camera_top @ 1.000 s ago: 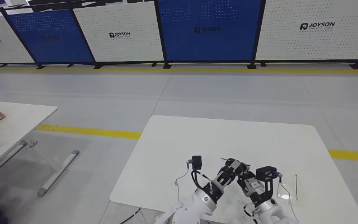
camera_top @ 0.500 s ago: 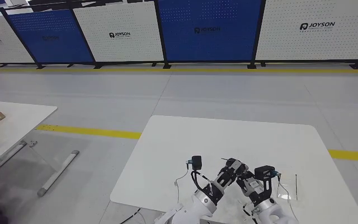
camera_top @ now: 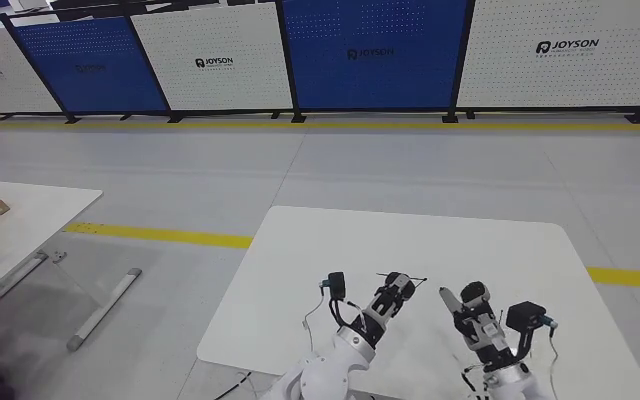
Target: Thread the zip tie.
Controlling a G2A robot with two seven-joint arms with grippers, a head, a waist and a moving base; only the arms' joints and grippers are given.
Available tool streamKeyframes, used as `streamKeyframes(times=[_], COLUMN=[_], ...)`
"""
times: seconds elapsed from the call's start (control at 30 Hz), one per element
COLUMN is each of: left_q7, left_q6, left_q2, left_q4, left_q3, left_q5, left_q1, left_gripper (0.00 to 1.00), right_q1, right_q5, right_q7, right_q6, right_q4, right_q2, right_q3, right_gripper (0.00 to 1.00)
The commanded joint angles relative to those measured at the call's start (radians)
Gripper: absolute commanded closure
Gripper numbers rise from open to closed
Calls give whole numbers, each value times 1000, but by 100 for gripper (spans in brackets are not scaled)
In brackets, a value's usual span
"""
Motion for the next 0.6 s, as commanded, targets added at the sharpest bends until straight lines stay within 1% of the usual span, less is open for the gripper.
streamKeyframes(times=[0.0,0.1,0.23,0.33,0.4,0.53,0.57], left_q7=[5,15,33,38,41,42,45], left_q6=[0,-5,-17,-25,-30,-44,-50], left_q2=[0,-1,-2,-3,-3,-5,-5], left_q4=[13,32,57,77,90,103,104], left_q3=[-7,-16,-30,-39,-42,-44,-45], left_q5=[-10,-28,-57,-73,-77,-96,-100], left_q1=[0,1,2,1,-1,-1,1], left_gripper=[100,100,100,100,100,100,100], right_q1=[-19,-49,-85,-113,-129,-154,-154], right_q5=[32,96,202,277,332,419,419], right_q7=[-18,-49,-94,-120,-139,-143,-143], right_q6=[1,1,1,1,1,1,1], right_q4=[-23,-49,-65,-74,-77,-83,-83], right_q2=[4,11,20,28,32,43,43], right_q3=[38,95,172,218,244,284,284], right_gripper=[0,0,0,0,0,0,0])
